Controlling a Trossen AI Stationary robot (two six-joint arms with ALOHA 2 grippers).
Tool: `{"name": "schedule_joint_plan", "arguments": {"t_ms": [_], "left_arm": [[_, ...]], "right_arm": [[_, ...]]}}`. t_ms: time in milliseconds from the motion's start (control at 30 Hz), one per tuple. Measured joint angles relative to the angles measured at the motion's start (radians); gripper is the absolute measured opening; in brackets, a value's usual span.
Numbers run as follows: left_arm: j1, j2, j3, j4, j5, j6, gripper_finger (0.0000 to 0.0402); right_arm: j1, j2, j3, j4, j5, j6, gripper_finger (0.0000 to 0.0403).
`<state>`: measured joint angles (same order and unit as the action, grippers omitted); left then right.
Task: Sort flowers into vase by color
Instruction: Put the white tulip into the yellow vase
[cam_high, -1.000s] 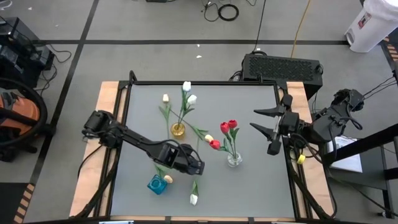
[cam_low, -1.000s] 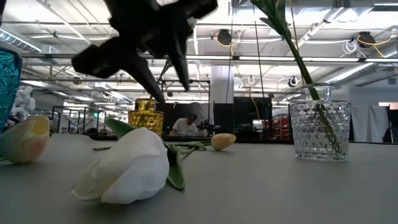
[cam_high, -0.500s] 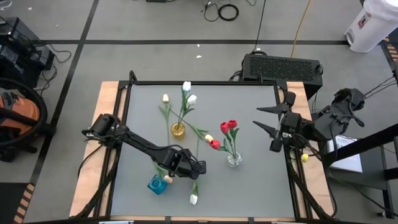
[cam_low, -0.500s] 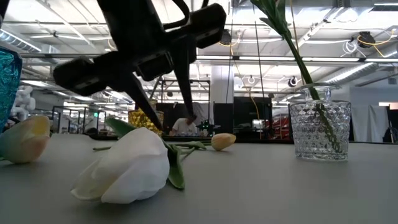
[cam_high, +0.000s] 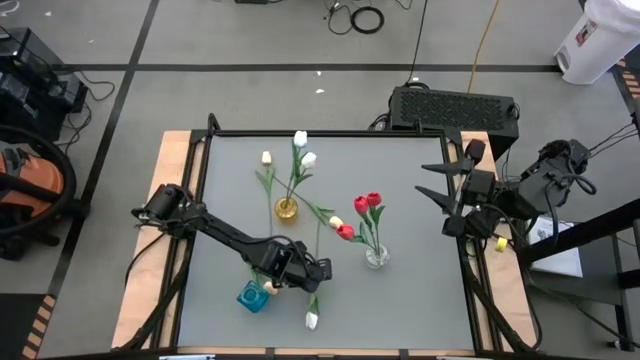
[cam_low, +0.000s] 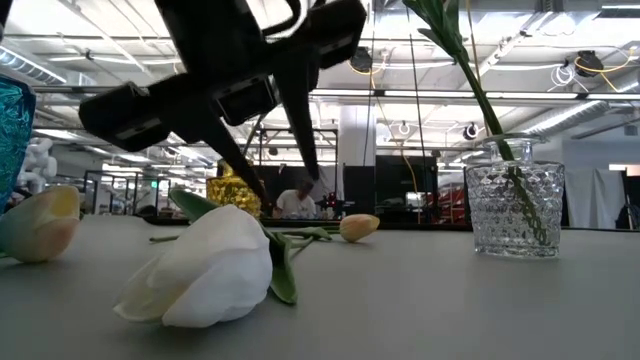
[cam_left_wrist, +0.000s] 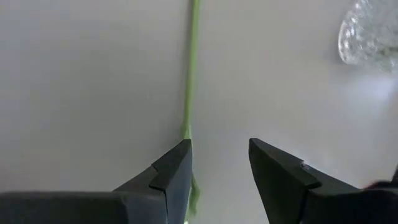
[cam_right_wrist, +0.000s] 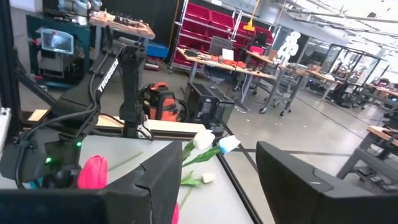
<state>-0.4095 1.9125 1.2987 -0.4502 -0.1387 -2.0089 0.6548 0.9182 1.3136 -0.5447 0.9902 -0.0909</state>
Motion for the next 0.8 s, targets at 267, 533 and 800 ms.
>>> {"name": "schedule_joint_plan", "arguments": {"t_ms": [267,533,800], "left_arm": [[-0.025,0.0,0.0,-0.036,-0.068,0.008,0.0166],[-0.022,0.0,0.0,-0.038,-0.132,0.035,0.0166],[-0.03,0.026,0.003,0.073,-0.114,0.035,0.0166]], "right_arm": [[0.001,0.004,0.0,0.01,-0.028,0.094,0.0196],[0.001,0.005,0.0,0.01,-0.028,0.098,0.0196],[0.001,0.005,0.0,0.01,-0.028,0.158,0.0196]]}}
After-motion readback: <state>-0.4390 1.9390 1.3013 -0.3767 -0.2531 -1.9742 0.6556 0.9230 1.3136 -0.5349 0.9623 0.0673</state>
